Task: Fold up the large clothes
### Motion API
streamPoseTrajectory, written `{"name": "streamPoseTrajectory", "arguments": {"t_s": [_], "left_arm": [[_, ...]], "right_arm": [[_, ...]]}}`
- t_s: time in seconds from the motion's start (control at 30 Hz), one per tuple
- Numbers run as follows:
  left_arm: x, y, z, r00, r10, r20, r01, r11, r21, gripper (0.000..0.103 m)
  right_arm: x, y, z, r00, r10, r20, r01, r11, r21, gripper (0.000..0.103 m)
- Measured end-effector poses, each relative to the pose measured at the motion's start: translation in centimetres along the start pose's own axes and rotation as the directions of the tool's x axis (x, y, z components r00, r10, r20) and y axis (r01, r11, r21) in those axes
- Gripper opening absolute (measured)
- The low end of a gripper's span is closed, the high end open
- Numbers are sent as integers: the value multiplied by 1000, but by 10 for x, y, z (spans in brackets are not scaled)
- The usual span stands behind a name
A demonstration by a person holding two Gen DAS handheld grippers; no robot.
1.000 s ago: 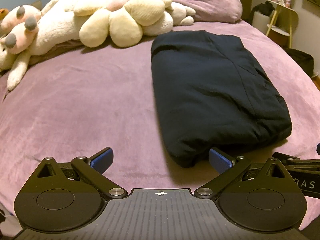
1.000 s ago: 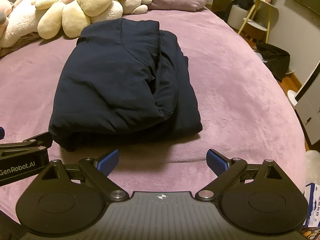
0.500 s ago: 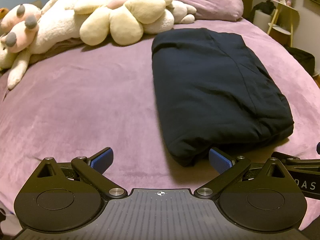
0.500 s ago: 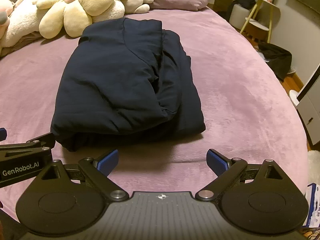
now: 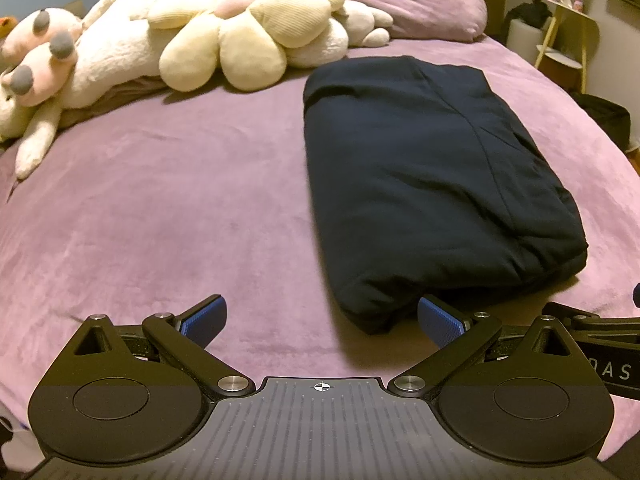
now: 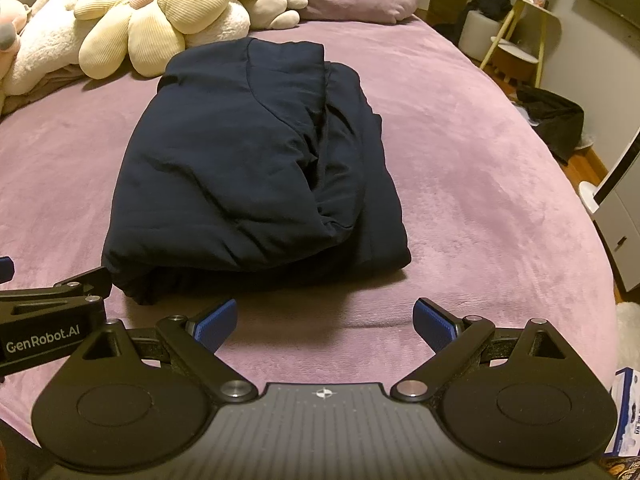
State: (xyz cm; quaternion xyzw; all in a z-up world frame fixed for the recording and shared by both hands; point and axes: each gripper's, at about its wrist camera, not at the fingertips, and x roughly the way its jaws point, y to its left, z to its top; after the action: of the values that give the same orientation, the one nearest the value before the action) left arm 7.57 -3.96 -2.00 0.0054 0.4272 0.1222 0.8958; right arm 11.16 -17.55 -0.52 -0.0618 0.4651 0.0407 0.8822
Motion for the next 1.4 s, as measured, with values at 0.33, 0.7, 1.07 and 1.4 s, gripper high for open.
{"name": "streamPoseTrajectory", "arguments": {"t_s": [0.33, 0.7, 1.07, 1.4], "left_arm": [[1, -3, -2, 1000, 14, -7, -14, 1000, 0, 103], [4, -1, -3, 1000, -5, -20, 5, 1000, -1, 103], [7, -2, -5, 999, -18, -34, 18, 1000, 14, 103], [7, -1, -5, 999, -26, -42, 26, 1000, 10, 103]], "right_arm": [[0, 0, -1, 1000, 3, 0, -3, 1000, 7, 95], [1, -1, 0, 1000, 3, -1, -3, 1000, 10, 95], [1, 1, -1, 1000, 6, 3, -6, 1000, 11, 95], [1, 1, -1, 1000, 8, 4, -8, 1000, 12, 95]]}}
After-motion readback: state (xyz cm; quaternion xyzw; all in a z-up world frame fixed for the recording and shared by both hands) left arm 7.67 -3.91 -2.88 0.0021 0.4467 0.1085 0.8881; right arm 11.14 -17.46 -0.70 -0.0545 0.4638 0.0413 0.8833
